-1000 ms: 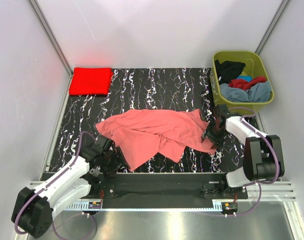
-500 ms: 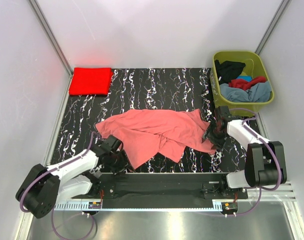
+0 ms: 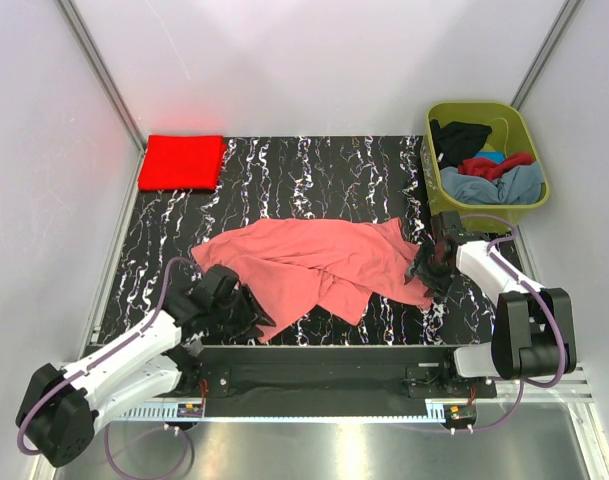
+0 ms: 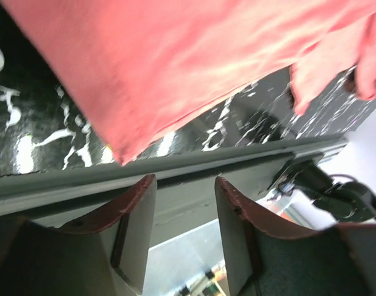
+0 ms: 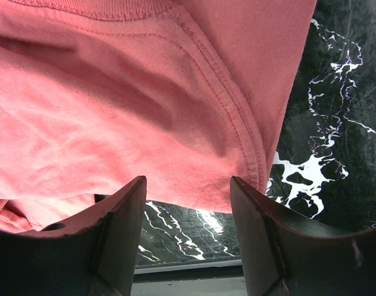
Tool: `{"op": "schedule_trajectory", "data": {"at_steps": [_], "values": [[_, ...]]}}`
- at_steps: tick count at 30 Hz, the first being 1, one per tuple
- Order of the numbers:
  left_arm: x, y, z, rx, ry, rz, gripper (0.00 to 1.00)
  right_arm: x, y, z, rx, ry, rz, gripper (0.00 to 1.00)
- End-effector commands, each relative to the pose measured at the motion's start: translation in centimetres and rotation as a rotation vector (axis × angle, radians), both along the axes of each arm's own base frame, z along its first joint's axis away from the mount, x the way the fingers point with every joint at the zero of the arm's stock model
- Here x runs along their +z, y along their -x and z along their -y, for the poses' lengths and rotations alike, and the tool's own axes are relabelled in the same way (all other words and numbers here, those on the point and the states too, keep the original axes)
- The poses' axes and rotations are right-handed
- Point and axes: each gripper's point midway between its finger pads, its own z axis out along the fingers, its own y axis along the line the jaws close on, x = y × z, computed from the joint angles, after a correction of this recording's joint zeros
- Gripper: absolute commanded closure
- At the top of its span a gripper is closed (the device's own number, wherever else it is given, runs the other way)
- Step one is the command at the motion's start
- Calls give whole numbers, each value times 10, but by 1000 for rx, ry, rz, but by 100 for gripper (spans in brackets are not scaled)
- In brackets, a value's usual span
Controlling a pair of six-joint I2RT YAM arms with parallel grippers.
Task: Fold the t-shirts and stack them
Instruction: Flatten the tshirt out
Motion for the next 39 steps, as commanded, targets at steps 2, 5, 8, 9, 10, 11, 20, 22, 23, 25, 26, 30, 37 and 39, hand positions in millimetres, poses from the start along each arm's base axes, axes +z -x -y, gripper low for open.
{"op": "schedule_trajectory", "data": {"at_steps": [2,5,8,9,10,11,20,22,23,25,26,30,37,39], "values": [[-7,-8,-7,31,-83,-14,50,8,-8,-1,17,-5,42,36],[-17,-8,-8,29,-123,-45,45,10,-10,-1,21,-6,48,36],[-21,-14,-9,27,-150,-36,44,10,-11,-1,23,-3,52,36],[-24,-15,-8,25,-153,-43,44,10,-12,-1,23,-3,52,36],[-23,-15,-7,23,-152,-41,44,10,-12,-1,23,-3,52,36],[-25,-15,-7,24,-156,-52,44,10,-11,-1,24,-1,52,36],[-49,-7,-16,44,-206,-98,76,2,-9,5,-9,27,32,35],[-47,-11,-20,51,-212,-75,94,0,-7,5,-15,27,18,35],[-47,-14,-27,62,-232,-66,100,1,-8,4,-15,22,20,35],[-29,-33,-38,68,-260,17,100,1,-9,2,-3,11,20,34],[-25,-39,-57,92,-332,34,100,2,-9,2,6,14,22,34],[27,-71,-93,95,-474,209,100,1,-8,2,36,19,14,29],[56,-82,-117,123,-516,290,100,-3,-6,-3,65,-6,-21,24],[59,-82,-117,108,-517,304,100,-6,-5,-1,69,4,-34,22]]}}
